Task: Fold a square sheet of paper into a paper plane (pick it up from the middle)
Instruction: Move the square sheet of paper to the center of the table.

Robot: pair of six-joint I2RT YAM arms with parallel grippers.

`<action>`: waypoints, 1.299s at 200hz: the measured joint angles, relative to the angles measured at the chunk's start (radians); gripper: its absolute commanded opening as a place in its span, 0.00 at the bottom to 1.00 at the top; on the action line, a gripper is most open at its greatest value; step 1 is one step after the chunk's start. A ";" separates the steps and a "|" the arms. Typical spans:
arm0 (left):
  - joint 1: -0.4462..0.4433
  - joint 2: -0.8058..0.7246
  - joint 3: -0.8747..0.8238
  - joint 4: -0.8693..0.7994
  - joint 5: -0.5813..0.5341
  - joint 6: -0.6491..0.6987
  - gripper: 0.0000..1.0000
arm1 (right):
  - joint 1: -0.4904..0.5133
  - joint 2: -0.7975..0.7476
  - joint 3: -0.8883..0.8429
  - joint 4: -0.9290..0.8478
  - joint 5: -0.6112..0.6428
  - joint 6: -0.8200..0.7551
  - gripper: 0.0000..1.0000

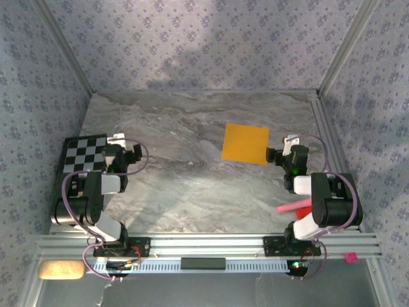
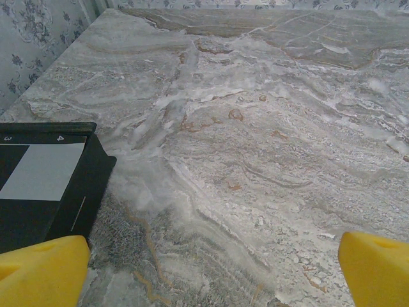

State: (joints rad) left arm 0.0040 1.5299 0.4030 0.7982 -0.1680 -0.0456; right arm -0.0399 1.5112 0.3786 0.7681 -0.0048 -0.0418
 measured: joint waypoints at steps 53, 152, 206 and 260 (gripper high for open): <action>0.000 0.000 0.000 0.000 0.000 0.000 1.00 | 0.000 0.000 0.000 0.000 0.000 0.000 1.00; -0.006 -0.004 -0.036 0.033 0.023 0.007 1.00 | -0.008 0.000 0.013 -0.013 -0.011 0.002 1.00; 0.003 -0.120 0.023 -0.129 0.015 -0.016 1.00 | -0.013 -0.002 0.034 -0.061 -0.011 0.004 1.00; 0.007 -0.272 0.089 -0.337 -0.008 -0.156 1.00 | -0.013 -0.009 0.425 -0.523 -0.071 0.066 1.00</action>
State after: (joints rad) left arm 0.0113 1.2575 0.4919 0.4610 -0.1764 -0.2020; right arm -0.0528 1.5021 0.8032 0.2451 -0.0761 0.0246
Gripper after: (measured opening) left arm 0.997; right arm 0.996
